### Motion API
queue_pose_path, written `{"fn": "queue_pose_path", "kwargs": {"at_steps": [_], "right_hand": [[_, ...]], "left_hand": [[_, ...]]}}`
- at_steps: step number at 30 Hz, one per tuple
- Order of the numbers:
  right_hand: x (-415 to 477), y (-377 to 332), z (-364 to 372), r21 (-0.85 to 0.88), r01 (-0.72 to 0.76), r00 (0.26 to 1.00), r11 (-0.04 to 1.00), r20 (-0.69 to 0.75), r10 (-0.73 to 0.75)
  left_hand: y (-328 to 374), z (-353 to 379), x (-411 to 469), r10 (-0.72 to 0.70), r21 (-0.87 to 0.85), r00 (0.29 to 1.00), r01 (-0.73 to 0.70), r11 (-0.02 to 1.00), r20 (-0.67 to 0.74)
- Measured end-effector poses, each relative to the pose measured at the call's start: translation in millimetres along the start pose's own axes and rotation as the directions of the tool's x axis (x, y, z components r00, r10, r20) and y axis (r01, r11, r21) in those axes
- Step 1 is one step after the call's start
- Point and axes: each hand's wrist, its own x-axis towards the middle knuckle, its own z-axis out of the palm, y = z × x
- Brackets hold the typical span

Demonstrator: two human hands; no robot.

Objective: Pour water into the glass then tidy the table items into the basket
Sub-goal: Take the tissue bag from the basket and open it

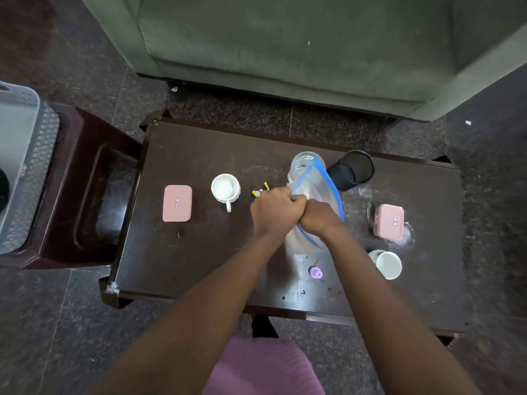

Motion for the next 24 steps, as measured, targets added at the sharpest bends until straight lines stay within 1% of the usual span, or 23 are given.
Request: {"fn": "queue_pose_path", "kwargs": {"at_steps": [4,7,9,12,13,15,16,17,21,23,24], "right_hand": [[-24,-15,-20,-0.036,-0.016,1.0,0.999,-0.006,0.015],[-44,-25,-42,-0.058,-0.057,0.997,0.997,-0.058,0.054],[-48,-23,-55,-0.011,-0.108,0.992,0.994,-0.072,0.107],[-49,-12,-68,0.147,-0.176,0.976,0.973,-0.106,0.192],[-50,-8,-71,0.127,-0.188,0.966,0.974,-0.153,0.206],[-53,-1,-71,-0.074,-0.22,0.94,0.973,-0.282,0.191],[-54,1,-69,-0.13,-0.225,0.929,0.966,-0.327,0.172],[-54,4,-67,-0.14,-0.209,0.928,0.968,-0.341,0.151],[-51,11,-64,-0.06,-0.108,0.943,0.992,-0.322,0.083],[-48,18,-70,0.101,-0.054,0.961,0.993,-0.263,0.079],[-49,21,-74,0.207,-0.038,0.976,0.978,-0.204,0.081]], "left_hand": [[-9,-3,1,0.004,-0.089,1.0,-0.006,0.996,-0.025],[-16,-1,1,0.062,-0.175,0.997,-0.07,0.982,-0.049],[-22,1,3,0.124,-0.226,0.99,-0.136,0.964,-0.068],[-29,1,5,0.201,-0.286,0.977,-0.214,0.934,-0.076],[-30,2,5,0.22,-0.298,0.972,-0.233,0.926,-0.076],[-34,4,5,0.247,-0.316,0.966,-0.257,0.913,-0.071],[-36,5,4,0.251,-0.322,0.966,-0.257,0.911,-0.062],[-38,7,3,0.251,-0.325,0.967,-0.252,0.911,-0.048],[-43,13,1,0.233,-0.346,0.972,-0.229,0.91,-0.031],[-42,13,2,0.223,-0.352,0.974,-0.221,0.909,-0.038],[-41,12,3,0.218,-0.356,0.975,-0.215,0.909,-0.032]]}}
